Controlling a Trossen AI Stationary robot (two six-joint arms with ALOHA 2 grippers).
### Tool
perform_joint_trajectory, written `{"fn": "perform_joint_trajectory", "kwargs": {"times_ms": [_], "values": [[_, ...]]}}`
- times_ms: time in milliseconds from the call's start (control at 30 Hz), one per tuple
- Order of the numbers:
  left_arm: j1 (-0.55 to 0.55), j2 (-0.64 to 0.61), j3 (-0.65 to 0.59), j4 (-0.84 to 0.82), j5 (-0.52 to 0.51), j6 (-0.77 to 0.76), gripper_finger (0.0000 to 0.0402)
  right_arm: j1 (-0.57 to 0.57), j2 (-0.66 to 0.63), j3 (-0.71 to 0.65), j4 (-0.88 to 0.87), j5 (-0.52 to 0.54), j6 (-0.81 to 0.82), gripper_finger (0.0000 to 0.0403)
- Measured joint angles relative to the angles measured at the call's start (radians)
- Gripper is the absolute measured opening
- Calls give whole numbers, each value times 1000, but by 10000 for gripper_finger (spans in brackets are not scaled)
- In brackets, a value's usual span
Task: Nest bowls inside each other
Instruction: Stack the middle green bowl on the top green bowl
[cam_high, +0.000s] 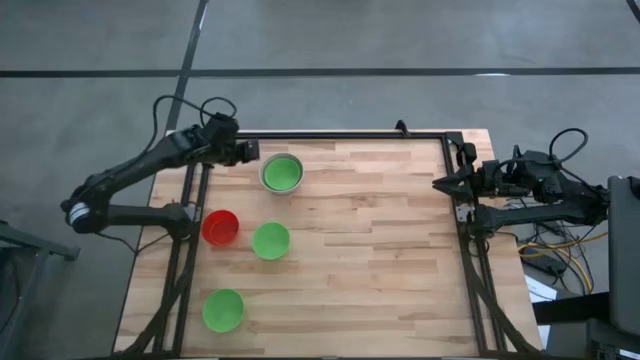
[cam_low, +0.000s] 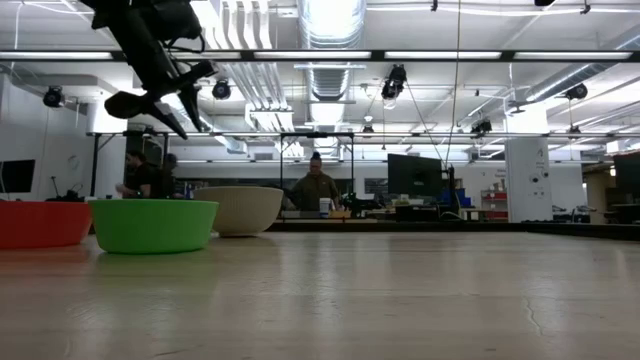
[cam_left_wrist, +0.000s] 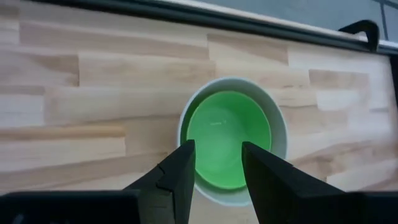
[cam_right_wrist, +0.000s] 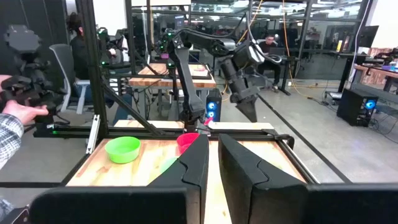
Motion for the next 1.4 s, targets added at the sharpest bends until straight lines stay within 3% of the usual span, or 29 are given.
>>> {"fn": "perform_joint_trajectory", "kwargs": {"times_ms": [433, 1033, 1400], "values": [[-129, -4, 3, -3, 12, 147, 135, 0, 0, 0, 0, 0, 0, 34], [-258, -4, 0, -148, 245, 427, 136, 0, 0, 0, 0, 0, 0, 34], [-409, -4, -31, -148, 223, 397, 136, 0, 0, 0, 0, 0, 0, 34]]}}
